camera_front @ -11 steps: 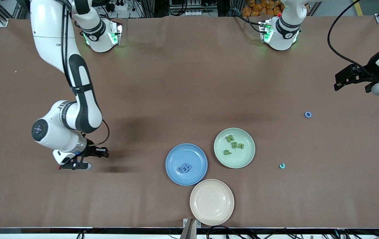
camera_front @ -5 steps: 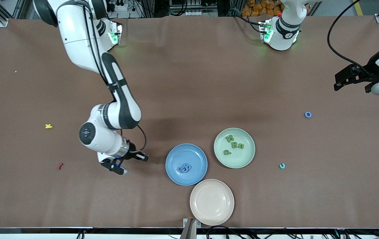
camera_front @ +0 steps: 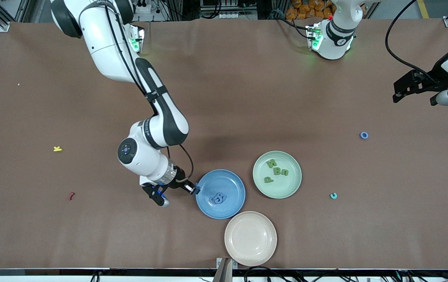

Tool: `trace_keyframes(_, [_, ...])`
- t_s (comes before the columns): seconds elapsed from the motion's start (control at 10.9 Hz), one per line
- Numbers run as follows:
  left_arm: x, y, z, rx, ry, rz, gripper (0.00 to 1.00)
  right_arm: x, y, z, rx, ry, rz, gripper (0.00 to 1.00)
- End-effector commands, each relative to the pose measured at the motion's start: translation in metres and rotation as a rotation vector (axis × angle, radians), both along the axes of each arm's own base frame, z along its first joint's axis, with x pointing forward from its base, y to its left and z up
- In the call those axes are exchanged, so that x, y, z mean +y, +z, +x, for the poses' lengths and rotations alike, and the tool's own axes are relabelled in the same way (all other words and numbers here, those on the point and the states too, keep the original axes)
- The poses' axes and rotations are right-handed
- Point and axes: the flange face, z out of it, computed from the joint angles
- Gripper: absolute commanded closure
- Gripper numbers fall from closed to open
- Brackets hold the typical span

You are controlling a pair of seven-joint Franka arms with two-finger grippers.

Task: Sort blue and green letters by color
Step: 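Carry the blue X to the blue plate and open the right gripper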

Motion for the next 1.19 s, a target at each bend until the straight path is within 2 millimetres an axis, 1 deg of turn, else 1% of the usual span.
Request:
trace_keyframes(0.0, [-0.001,0.003,-0.005,0.001,-0.006,-0.017,0.00,0.026,-0.014,0.000,-0.012,-0.111,0.067,0.74])
trace_keyframes(0.09, [-0.003,0.006,-0.008,-0.002,-0.008,-0.016,0.00,0.027,-0.018,-0.003,-0.006,-0.112,0.063,0.07])
trace_keyframes(0.18, [-0.005,0.007,-0.010,0.000,-0.006,-0.015,0.00,0.034,-0.020,-0.007,-0.011,-0.089,0.050,0.00])
trace_keyframes(0.37, [-0.013,0.005,-0.014,0.026,-0.019,-0.012,0.00,0.031,-0.016,-0.006,-0.017,-0.087,0.047,0.00])
trace_keyframes(0.46, [-0.013,0.005,-0.015,0.029,-0.019,-0.012,0.00,0.026,-0.016,-0.003,-0.018,-0.088,0.041,0.00])
trace_keyframes(0.55, [-0.014,0.005,-0.014,0.031,-0.021,-0.012,0.00,0.018,-0.021,-0.003,-0.017,-0.074,0.008,0.00])
trace_keyframes(0.73, [-0.014,0.006,-0.013,0.027,-0.021,-0.019,0.00,0.010,-0.025,-0.010,-0.059,0.004,-0.171,0.00])
trace_keyframes(0.83, [-0.014,0.006,-0.013,0.025,-0.023,-0.018,0.00,0.001,-0.026,-0.010,-0.026,0.069,-0.196,0.00])
trace_keyframes(0.92, [-0.013,0.007,-0.012,0.024,-0.020,-0.018,0.00,-0.011,-0.021,-0.009,-0.001,0.122,-0.206,0.00])
trace_keyframes(1.01, [-0.008,0.005,-0.009,0.025,-0.012,-0.021,0.00,-0.037,-0.019,-0.003,0.011,0.148,-0.212,0.00])
trace_keyframes(1.1, [-0.007,0.004,-0.008,0.027,-0.010,-0.021,0.00,-0.062,-0.020,-0.003,0.019,0.187,-0.225,0.00])
